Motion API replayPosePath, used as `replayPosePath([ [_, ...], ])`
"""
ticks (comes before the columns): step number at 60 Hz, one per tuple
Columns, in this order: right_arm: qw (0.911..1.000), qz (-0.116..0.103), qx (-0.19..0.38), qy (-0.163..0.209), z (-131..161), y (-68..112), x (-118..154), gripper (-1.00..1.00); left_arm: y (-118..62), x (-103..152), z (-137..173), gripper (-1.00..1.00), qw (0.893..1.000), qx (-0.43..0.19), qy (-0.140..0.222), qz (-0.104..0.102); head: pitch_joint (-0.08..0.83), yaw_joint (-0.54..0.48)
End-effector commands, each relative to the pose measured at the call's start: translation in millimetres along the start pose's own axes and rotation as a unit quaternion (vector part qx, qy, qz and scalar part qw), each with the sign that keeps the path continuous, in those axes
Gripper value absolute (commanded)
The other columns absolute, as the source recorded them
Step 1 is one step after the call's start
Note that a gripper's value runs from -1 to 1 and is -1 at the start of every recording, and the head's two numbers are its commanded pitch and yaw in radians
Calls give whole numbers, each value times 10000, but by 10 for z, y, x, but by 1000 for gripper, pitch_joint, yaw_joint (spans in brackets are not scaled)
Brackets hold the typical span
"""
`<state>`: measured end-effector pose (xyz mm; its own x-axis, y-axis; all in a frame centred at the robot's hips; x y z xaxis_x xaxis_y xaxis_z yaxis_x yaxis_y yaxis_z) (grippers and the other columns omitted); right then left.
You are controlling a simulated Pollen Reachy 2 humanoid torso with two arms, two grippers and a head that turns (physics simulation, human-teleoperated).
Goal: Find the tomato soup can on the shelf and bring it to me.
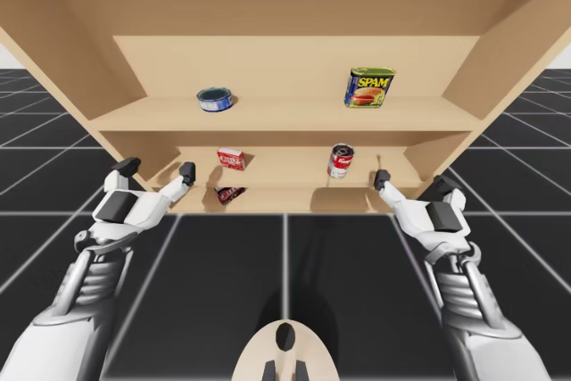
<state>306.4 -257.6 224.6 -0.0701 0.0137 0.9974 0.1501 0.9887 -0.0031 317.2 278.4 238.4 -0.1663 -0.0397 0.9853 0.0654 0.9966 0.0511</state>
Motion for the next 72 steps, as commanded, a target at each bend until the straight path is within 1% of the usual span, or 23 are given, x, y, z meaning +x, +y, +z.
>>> replayPosePath([
  [1, 9999, -148, -3, 3, 23, 69, -43, -1000, 0, -4, -5, -1000, 10000, 13, 33, -7, 8, -15],
  [2, 9999, -109, 44, -7, 23, 67, -45, -1000, -1, -4, -6, -1000, 10000, 13, 35, -7, 9, -15],
  [3, 10000, -10, -25, -40, 18, 77, -46, -1000, 0, -5, -7, -1000, 10000, 17, 40, -7, 16, -15],
  [6, 9999, -18, -107, -33, 6, 88, -40, -1000, -1, -6, -9, -1000, 10000, 23, 45, -4, 29, -16],
  [7, 9998, 78, -179, -2, 9, 90, -35, -1000, 0, -7, -9, -1000, 10000, 23, 46, -4, 38, -17],
  [8, 9996, 239, -148, 102, 10, 88, -33, -1000, 0, -10, -9, -1000, 10000, 24, 46, -4, 48, -18],
  [9, 9994, 300, -156, 124, 16, 89, -32, -1000, 0, -9, -9, -1000, 10000, 24, 46, -5, 54, -19],
  [12, 9993, 362, -91, 43, 29, 89, -46, -1000, -2, -9, -8, -1000, 10000, 25, 47, -6, 84, -24],
  [13, 9994, 322, -102, 29, 29, 88, -46, -1000, -3, -10, -8, -1000, 10000, 25, 48, -9, 91, -25],
  [14, 9997, 221, -68, 31, 29, 82, -46, -1000, -3, -10, -8, -1000, 10000, 27, 49, -15, 112, -30],
  [16, 9998, 172, -100, 65, 26, 83, -47, -1000, -3, -10, -7, -1000, 10000, 30, 50, -19, 126, -36],
  [19, 9996, 146, -129, 194, 16, 86, -46, -1000, -1, -10, -8, -1000, 10000, 29, 54, -16, 161, -55],
  [28, 9996, 18, -162, 230, 5, 72, -38, -1000, -3, -4, -5, -1000, 10000, 16, 51, -15, 247, -139],
  [38, 9996, 21, -135, 244, -11, 80, -46, -1000, -8, -2, 4, -1000, 10000, -7, 44, -10, 331, -204],
  [43, 9997, 2, 128, 230, -20, 85, -34, -1000, -6, 7, 12, -1000, 10000, -19, 29, 0, 368, -213],
  [46, 9994, -79, 278, 198, -19, 92, -16, -1000, -7, 11, 14, -1000, 10000, -31, 20, 9, 379, -216],
  [48, 9994, -80, 327, 113, -14, 99, 1, -1000, -8, 13, 16, -1000, 10000, -35, 16, 7, 383, -218],
  [52, 9989, -188, 390, -171, 3, 126, 46, -1000, -8, 11, 11, -1000, 10000, -41, 19, 1, 386, -219],
  [56, 9976, -327, 605, -39, 79, 177, 113, -1000, -4, 13, 11, -1000, 10000, -28, 23, 10, 385, -217],
  [61, 9947, -347, 966, 11, 186, 269, 220, -1000, -9, 16, 15, -1000, 10000, -17, 34, 34, 384, -214],
  [65, 9922, -272, 1217, 88, 268, 353, 327, -1000, -13, 12, 14, -1000, 10000, -16, 48, 37, 388, -216],
  [66, 9901, -331, 1359, 146, 300, 387, 380, -1000, -16, 12, 15, -1000, 10000, -19, 53, 39, 390, -216],
  [72, 9843, -444, 1679, 326, 336, 490, 473, -1000, -17, 12, 13, -1000, 10000, -23, 55, 40, 393, -217],
])
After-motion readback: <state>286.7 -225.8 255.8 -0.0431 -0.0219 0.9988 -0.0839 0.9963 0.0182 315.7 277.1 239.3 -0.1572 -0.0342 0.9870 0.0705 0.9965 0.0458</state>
